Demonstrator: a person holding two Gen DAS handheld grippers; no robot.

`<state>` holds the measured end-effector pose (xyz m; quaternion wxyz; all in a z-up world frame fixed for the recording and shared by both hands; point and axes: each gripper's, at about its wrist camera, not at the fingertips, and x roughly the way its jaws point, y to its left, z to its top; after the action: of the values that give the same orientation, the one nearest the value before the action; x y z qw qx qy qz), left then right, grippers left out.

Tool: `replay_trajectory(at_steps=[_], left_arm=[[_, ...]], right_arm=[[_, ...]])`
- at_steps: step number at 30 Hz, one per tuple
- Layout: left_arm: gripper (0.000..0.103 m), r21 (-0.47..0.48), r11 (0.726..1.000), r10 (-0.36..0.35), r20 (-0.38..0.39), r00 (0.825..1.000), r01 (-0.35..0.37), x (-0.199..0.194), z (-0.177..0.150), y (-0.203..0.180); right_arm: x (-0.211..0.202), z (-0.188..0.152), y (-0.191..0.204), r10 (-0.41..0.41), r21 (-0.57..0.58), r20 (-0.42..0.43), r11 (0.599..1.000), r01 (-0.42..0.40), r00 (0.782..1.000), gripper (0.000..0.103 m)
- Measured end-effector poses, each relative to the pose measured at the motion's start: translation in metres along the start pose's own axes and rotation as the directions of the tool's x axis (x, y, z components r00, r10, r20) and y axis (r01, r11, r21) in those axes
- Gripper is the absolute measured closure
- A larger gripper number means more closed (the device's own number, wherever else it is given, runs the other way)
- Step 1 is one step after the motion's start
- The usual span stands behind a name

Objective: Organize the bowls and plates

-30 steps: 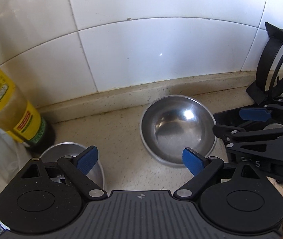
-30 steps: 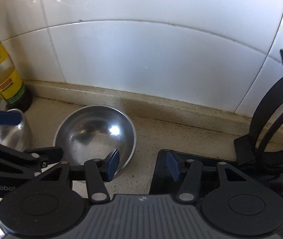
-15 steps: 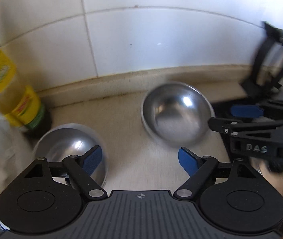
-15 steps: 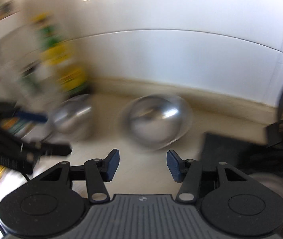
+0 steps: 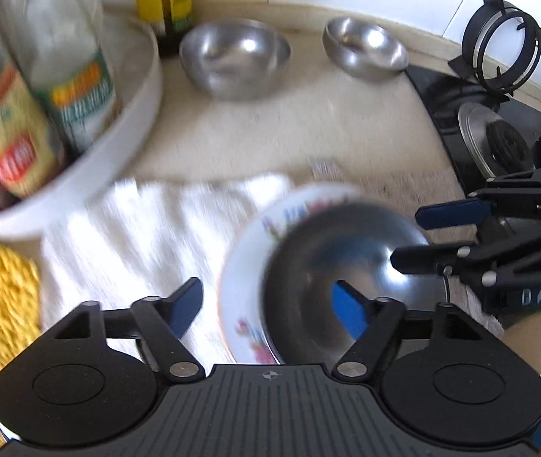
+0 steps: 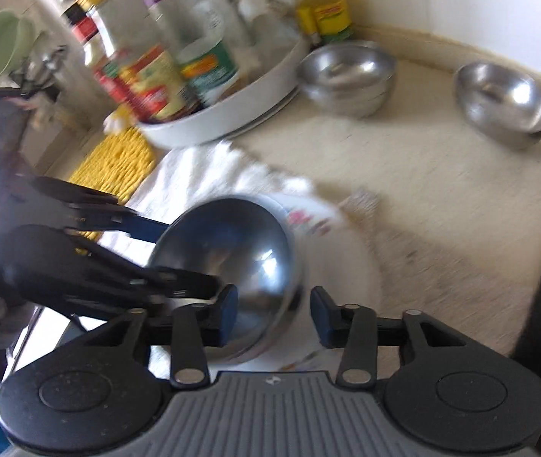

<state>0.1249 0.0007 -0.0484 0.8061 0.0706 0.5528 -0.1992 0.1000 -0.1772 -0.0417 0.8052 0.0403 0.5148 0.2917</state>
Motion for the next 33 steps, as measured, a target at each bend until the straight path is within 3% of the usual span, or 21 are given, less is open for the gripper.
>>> replay_trajectory(at_steps=[3, 4, 8, 14, 18, 24, 28, 33], left_arm=[[0.041, -0.012, 0.999, -0.048, -0.015, 0.999, 0.048, 0.012, -0.012, -0.005], [0.039, -0.007, 0.998, -0.063, -0.014, 0.998, 0.063, 0.013, -0.012, -0.008], [0.042, -0.001, 1.000, -0.014, 0.020, 1.000, 0.014, 0.009, 0.003, -0.015], [0.043, 0.054, 0.998, -0.028, 0.146, 0.989, 0.021, 0.001, 0.060, -0.031], [0.044, 0.095, 0.995, -0.039, 0.186, 0.982, 0.022, 0.012, 0.107, -0.051], [0.049, 0.173, 0.985, -0.042, 0.119, 0.992, 0.021, 0.055, 0.138, -0.077], [0.044, 0.175, 0.983, -0.056, 0.043, 0.998, 0.048, 0.084, 0.147, -0.077], [0.033, 0.163, 0.986, -0.051, 0.093, 0.994, 0.035, 0.075, 0.157, -0.068]], right_arm=[[0.010, -0.005, 0.000, 0.024, 0.044, -0.026, 0.999, -0.023, 0.999, 0.066], [0.010, -0.004, -0.004, 0.030, 0.069, -0.023, 0.997, -0.029, 0.999, 0.066], [-0.014, 0.009, -0.016, 0.008, 0.079, 0.061, 0.997, -0.013, 0.998, 0.066], [-0.041, 0.048, -0.061, -0.108, 0.133, 0.160, 0.987, 0.087, 0.981, 0.070], [-0.044, 0.058, -0.098, -0.159, 0.182, 0.150, 0.975, 0.131, 0.976, 0.070], [-0.017, 0.050, -0.137, -0.138, 0.251, 0.055, 0.961, 0.120, 0.989, 0.070], [-0.016, 0.051, -0.150, -0.149, 0.265, 0.028, 0.955, 0.136, 0.988, 0.069], [-0.046, 0.064, -0.170, -0.195, 0.269, 0.099, 0.950, 0.162, 0.976, 0.068]])
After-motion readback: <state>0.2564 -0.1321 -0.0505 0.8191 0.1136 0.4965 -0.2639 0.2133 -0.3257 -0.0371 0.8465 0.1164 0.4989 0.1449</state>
